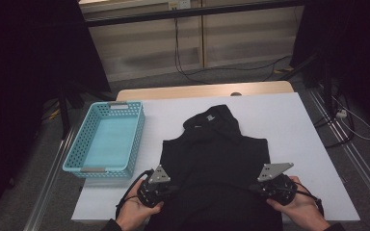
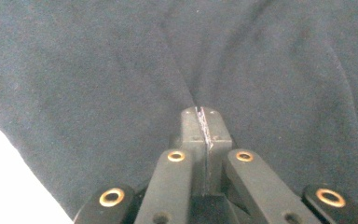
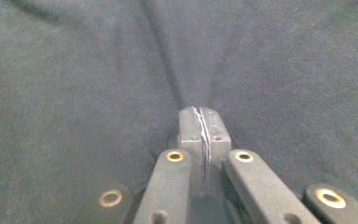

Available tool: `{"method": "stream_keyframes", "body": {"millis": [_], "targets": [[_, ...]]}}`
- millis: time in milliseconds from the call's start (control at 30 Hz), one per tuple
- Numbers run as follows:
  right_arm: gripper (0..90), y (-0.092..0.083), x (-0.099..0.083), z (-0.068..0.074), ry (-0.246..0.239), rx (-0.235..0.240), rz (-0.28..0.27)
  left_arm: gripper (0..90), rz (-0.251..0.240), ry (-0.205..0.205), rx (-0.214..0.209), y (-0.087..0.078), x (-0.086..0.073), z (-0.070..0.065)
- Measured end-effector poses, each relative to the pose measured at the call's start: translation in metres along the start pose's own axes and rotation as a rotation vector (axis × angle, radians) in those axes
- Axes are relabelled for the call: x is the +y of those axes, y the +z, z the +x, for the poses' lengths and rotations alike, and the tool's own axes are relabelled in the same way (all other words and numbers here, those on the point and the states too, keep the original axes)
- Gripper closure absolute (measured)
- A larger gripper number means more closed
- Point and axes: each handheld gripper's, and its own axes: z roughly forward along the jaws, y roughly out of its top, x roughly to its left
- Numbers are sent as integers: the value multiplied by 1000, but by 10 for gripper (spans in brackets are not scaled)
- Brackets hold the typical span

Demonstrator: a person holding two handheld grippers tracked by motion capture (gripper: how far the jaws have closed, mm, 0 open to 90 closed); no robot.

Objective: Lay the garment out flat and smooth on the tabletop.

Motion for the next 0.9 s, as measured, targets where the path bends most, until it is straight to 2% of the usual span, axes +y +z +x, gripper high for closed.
{"method": "stream_keyframes", "body": {"millis": [167,233,267,433,600,900], "targets": [[899,-8,-10,6,2,10,-3,900,17,12,-32,-2,-1,-7],[899,-10,-12,8,-1,15,-3,900,18,4,-41,-4,-3,-10],[898,-10,-12,9,-4,19,-3,900,28,14,-42,-5,-4,-10],[898,-12,-14,15,-10,34,-5,900,22,2,-55,-15,-12,-15],[897,-14,-17,24,-34,68,-3,900,17,-11,-71,-26,-22,-24],[896,-17,-19,38,-83,131,8,900,15,-19,-99,-37,-34,-35]]}}
